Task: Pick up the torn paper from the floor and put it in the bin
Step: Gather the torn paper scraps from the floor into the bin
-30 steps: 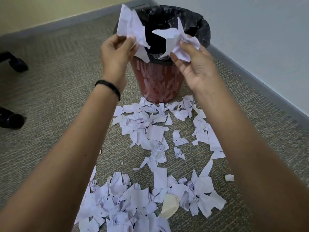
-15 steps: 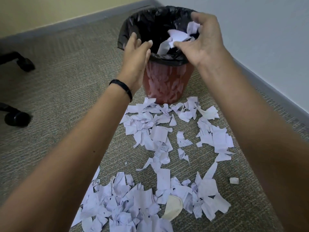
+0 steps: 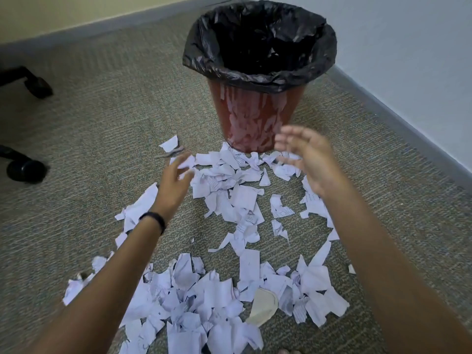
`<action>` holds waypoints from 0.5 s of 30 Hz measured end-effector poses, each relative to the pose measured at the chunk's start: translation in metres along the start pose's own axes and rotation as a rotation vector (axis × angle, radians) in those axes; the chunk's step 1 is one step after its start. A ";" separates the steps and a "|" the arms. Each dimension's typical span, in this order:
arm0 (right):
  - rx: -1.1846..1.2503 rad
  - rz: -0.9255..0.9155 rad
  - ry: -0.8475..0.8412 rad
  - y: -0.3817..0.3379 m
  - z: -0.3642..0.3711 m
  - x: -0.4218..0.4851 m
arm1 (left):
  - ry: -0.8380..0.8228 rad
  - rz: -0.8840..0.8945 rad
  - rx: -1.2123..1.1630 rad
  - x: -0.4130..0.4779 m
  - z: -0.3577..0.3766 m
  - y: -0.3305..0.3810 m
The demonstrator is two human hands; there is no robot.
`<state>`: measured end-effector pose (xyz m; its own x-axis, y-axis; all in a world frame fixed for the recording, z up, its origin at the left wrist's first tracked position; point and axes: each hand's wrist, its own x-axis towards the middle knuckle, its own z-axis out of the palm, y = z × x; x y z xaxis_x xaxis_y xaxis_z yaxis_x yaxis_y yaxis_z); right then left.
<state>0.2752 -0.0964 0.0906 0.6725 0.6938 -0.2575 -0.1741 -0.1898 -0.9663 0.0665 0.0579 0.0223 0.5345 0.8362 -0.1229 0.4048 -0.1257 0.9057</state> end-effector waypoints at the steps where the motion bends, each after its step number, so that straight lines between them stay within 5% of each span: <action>1: -0.104 0.061 -0.054 0.021 0.000 -0.005 | -0.060 -0.038 0.054 -0.009 -0.005 -0.020; 3: -0.311 0.086 -0.152 0.060 0.003 -0.017 | -0.175 -0.080 0.194 -0.027 -0.013 -0.051; 6: -0.607 -0.128 -0.392 0.104 0.018 -0.052 | -0.320 0.025 0.530 -0.057 -0.012 -0.076; 10: -1.195 -0.747 -0.811 0.164 0.036 -0.101 | -0.427 0.532 0.939 -0.103 -0.001 -0.092; 15: -1.548 -1.112 -1.137 0.213 0.026 -0.127 | -0.473 1.054 1.178 -0.160 0.002 -0.130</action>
<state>0.1339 -0.2067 -0.0830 -0.6081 0.7627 -0.2202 0.7899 0.6089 -0.0724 -0.0699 -0.0605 -0.0768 0.9973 -0.0740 0.0035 -0.0733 -0.9928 -0.0950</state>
